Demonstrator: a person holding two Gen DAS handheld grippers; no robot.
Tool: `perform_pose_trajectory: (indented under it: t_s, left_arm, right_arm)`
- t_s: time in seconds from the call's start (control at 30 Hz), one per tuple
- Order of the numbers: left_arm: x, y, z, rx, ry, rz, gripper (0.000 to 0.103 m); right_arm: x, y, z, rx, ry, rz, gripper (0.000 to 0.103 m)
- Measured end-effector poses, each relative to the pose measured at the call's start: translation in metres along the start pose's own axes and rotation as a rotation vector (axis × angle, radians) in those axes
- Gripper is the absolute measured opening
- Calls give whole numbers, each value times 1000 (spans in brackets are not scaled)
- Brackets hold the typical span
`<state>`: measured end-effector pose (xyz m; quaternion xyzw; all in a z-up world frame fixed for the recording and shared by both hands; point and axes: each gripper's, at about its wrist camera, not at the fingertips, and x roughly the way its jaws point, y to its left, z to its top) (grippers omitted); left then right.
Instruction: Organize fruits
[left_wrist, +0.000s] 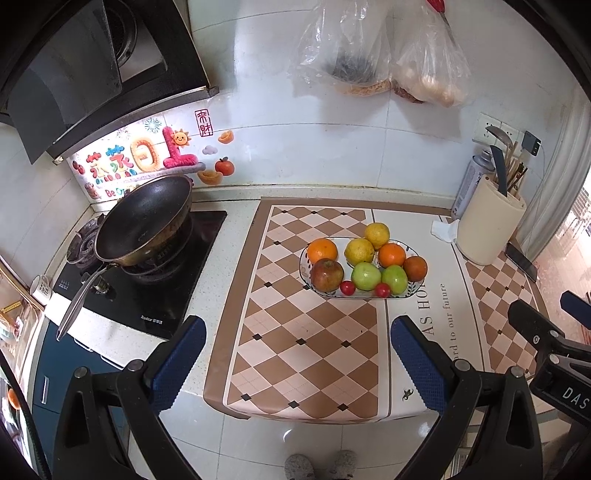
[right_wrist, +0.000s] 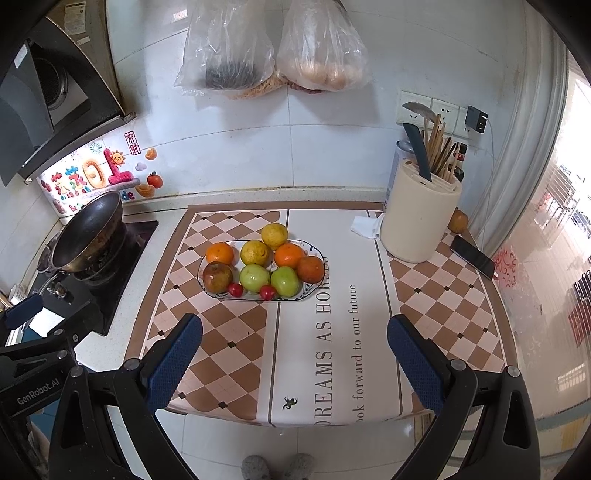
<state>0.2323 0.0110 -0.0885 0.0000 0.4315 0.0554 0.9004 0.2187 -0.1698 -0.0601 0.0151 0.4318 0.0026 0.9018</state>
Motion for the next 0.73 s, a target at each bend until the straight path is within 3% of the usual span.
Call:
perform_pose_trajectory:
  t_s: [0.73]
  left_arm:
    - [-13, -1, 2, -6, -26, -3, 103]
  right_arm:
    - [-3, -1, -1, -1, -4, 2, 102]
